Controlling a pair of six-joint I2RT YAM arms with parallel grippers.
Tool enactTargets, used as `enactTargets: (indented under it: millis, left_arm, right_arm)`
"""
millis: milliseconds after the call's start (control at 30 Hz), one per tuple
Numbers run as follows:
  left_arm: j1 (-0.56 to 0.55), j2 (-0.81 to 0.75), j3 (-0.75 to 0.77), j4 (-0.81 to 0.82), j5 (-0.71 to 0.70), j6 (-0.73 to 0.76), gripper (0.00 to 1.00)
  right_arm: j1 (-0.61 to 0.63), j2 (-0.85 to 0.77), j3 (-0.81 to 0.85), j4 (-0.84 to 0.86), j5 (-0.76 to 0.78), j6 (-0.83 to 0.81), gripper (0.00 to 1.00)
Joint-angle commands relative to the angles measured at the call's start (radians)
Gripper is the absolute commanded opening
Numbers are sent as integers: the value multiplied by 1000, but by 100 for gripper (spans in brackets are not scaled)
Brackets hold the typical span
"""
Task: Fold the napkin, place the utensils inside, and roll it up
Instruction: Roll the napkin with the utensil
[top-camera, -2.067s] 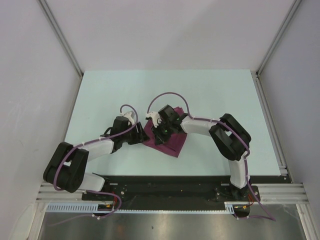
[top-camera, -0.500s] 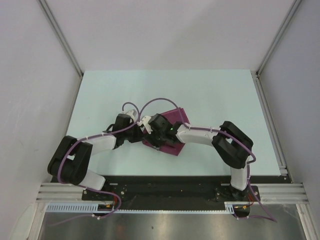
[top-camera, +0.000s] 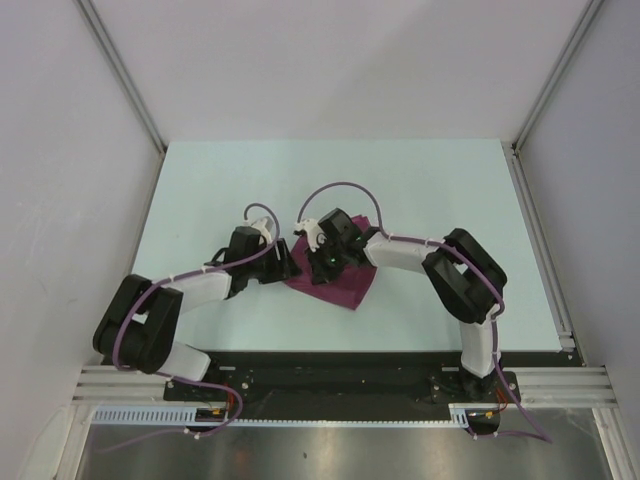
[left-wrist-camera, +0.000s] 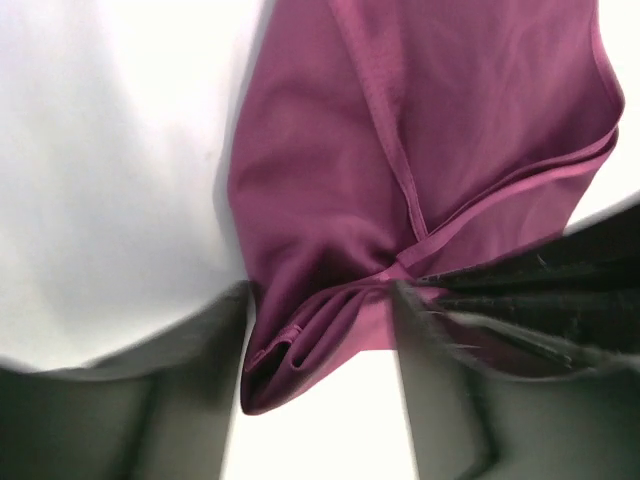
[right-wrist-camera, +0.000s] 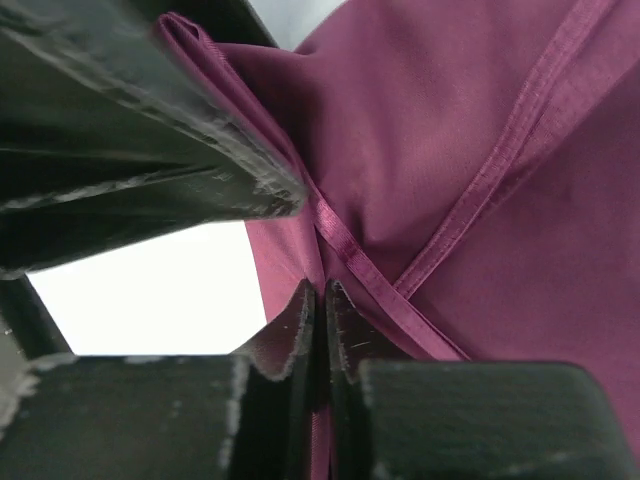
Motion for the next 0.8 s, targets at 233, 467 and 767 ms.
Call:
enactTargets:
  millis: [233,467,767]
  left_arm:
    - [9,-194,-87,79,-82,5,86]
    - [9,-204,-150,131,-65,1,83]
    - [11,-139,-161,251,-45,3,66]
  right_arm:
    - [-115,116,-17,-5,-318,62,0]
    - [-158,165,-17,3,-387,74,0]
    - [-179,203,-27,12,-419,71,0]
